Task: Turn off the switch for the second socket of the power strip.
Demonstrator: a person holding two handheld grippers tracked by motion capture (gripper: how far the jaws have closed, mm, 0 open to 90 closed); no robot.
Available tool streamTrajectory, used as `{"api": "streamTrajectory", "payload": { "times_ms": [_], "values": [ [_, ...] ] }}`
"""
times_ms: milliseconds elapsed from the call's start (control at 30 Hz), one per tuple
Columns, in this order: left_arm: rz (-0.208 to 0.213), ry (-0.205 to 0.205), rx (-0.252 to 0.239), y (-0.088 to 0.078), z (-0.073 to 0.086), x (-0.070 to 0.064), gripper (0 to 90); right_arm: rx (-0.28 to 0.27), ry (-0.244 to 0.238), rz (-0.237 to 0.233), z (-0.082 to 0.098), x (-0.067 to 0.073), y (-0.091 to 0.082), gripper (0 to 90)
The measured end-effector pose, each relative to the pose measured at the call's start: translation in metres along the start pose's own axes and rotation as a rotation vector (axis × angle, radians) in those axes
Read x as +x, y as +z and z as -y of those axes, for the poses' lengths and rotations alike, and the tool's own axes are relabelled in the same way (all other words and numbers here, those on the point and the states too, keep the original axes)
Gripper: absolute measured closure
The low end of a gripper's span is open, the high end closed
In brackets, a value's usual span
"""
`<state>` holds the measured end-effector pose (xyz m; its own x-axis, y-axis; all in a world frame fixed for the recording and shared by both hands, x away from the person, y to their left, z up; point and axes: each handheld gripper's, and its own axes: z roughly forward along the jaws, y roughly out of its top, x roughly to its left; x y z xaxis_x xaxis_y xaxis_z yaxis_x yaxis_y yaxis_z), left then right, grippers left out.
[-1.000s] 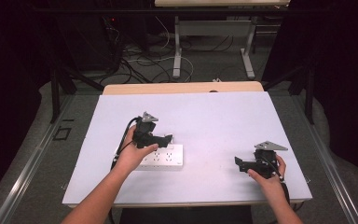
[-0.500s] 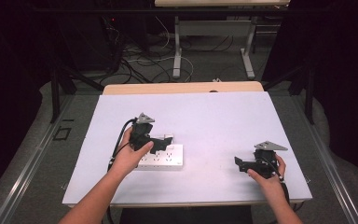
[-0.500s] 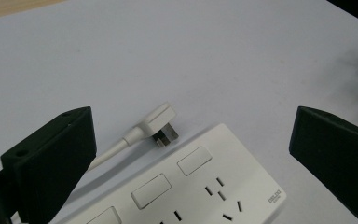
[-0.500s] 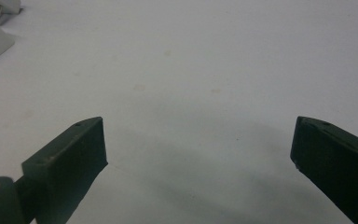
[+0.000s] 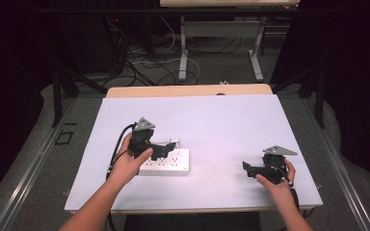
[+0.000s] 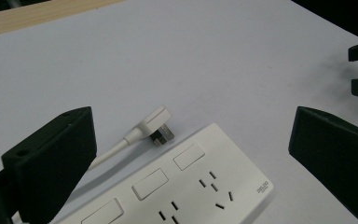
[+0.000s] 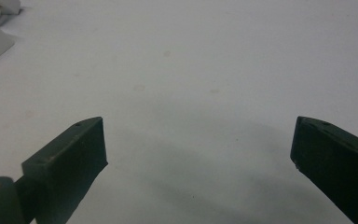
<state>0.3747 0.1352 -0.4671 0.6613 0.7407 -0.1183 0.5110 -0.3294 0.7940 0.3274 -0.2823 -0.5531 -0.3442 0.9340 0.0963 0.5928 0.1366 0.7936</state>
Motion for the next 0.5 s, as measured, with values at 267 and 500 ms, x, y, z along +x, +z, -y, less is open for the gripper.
{"api": "streamTrajectory", "payload": {
  "times_ms": [267, 500],
  "values": [
    [-0.003, -0.007, -0.013, -0.016, 0.005, 0.006, 1.6, -0.001, -0.005, 0.0, 0.0, 0.0, 0.0, 3.0],
    [-0.035, -0.01, -0.029, -0.03, 0.01, 0.012, 2.6, -0.002, -0.004, 0.001, 0.0, 0.001, -0.001, 3.0]
  ]
}}
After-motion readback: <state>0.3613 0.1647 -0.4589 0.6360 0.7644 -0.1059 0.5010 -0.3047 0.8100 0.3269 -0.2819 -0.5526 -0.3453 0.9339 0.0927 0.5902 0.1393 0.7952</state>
